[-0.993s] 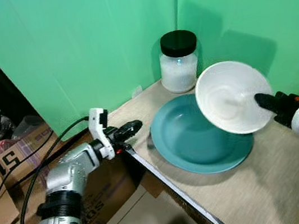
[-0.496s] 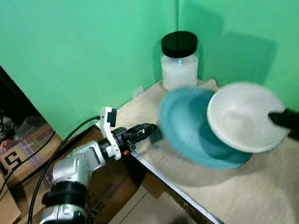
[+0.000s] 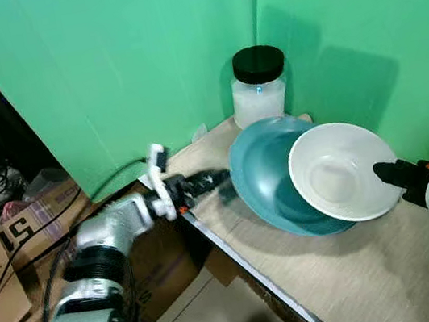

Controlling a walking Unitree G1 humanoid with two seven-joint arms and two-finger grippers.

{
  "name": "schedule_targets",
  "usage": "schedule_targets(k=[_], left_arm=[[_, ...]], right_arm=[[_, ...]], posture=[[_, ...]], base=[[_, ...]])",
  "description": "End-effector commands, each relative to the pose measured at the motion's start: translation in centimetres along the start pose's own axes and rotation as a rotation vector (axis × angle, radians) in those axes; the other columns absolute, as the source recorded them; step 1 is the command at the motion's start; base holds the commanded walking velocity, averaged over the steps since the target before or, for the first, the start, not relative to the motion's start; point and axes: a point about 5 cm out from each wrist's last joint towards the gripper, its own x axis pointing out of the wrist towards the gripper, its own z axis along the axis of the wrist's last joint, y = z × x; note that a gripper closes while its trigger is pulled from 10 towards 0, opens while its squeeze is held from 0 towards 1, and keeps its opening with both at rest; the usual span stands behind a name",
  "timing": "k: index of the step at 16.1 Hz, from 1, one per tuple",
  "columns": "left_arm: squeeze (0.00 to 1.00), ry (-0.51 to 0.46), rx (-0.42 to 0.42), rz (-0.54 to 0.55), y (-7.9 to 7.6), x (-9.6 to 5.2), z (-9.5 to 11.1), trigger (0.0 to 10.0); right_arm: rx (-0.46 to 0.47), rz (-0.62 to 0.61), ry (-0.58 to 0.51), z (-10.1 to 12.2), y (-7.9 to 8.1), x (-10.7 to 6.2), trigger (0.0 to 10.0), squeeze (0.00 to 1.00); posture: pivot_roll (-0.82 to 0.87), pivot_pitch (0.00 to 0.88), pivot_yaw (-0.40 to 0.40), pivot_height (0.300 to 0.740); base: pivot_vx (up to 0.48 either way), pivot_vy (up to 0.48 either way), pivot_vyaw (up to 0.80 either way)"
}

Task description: Setting the table

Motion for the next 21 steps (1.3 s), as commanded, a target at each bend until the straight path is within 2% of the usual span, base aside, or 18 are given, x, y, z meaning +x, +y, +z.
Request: schedule_targets(k=[1, 2, 4, 7, 12, 16, 18, 19, 20, 21], left_arm=[[1.00, -0.034, -0.022, -0.046, -0.3, -1.3, 0.7, 10.0], [1.00, -0.054, -0.056, -0.084, -0.5, -2.0, 1.0, 10.0], [1.00, -0.074, -0.076, -0.076, -0.4, -2.1, 1.2, 10.0], [1.00, -0.006, -0.103, 0.009, 0.4, -1.0, -0.1, 10.0], [1.00, 0.077, -0.120, 0.096, 1.2, -0.8, -1.3, 10.0], [1.00, 0.057, -0.133, 0.117, 1.4, -0.3, -1.6, 10.0], [1.00, 0.072, -0.119, 0.143, 1.5, 0.6, -2.0, 10.0], [0.69, 0.072, -0.117, 0.136, 1.4, 0.9, -1.9, 9.7], [0.00, 0.073, -0.114, 0.128, 1.3, 1.3, -1.8, 0.0], [0.00, 0.062, -0.114, 0.114, 1.2, 1.6, -1.5, 0.0]], right_arm=[[-0.023, 0.011, -0.033, 0.7, 0.6, -0.3, 0.0, 0.00], [-0.024, 0.013, -0.032, 0.6, 0.6, -0.2, 0.0, 0.00], [-0.026, 0.017, -0.028, 0.5, 0.7, 0.0, 0.0, 0.00], [-0.030, 0.035, -0.026, 0.3, 1.2, 0.2, 0.0, 0.00], [-0.028, 0.043, -0.022, 0.0, 1.4, 0.2, 0.0, 0.00], [-0.033, 0.066, -0.011, -0.3, 2.0, 0.1, 0.0, 0.00], [-0.033, 0.082, -0.004, -0.8, 2.3, 0.0, 0.0, 0.00], [-0.032, 0.083, -0.004, -0.8, 2.3, 0.0, 0.0, 0.00], [-0.032, 0.086, -0.003, -0.8, 2.4, 0.0, 0.0, 0.00], [-0.034, 0.090, -0.003, -0.8, 2.4, -0.1, 0.0, 0.00]], posture=[[0.00, 0.000, 0.068, 0.740], [0.00, 0.000, 0.065, 0.740], [0.01, 0.000, 0.060, 0.740], [0.01, 0.000, 0.067, 0.740], [-0.01, 0.000, 0.068, 0.740], [-0.01, 0.000, 0.069, 0.740], [-0.02, 0.000, 0.082, 0.740], [-0.02, 0.000, 0.084, 0.740], [-0.03, 0.000, 0.083, 0.740], [-0.02, 0.000, 0.082, 0.740]], base=[[0.000, 0.000, 0.00], [0.000, 0.000, 0.00], [0.000, 0.000, 0.00], [0.000, 0.000, 0.00], [0.000, 0.000, 0.00], [0.000, 0.000, 0.00], [0.000, 0.000, 0.00], [0.000, 0.000, 0.00], [0.000, 0.000, 0.00], [0.000, 0.000, 0.00]])
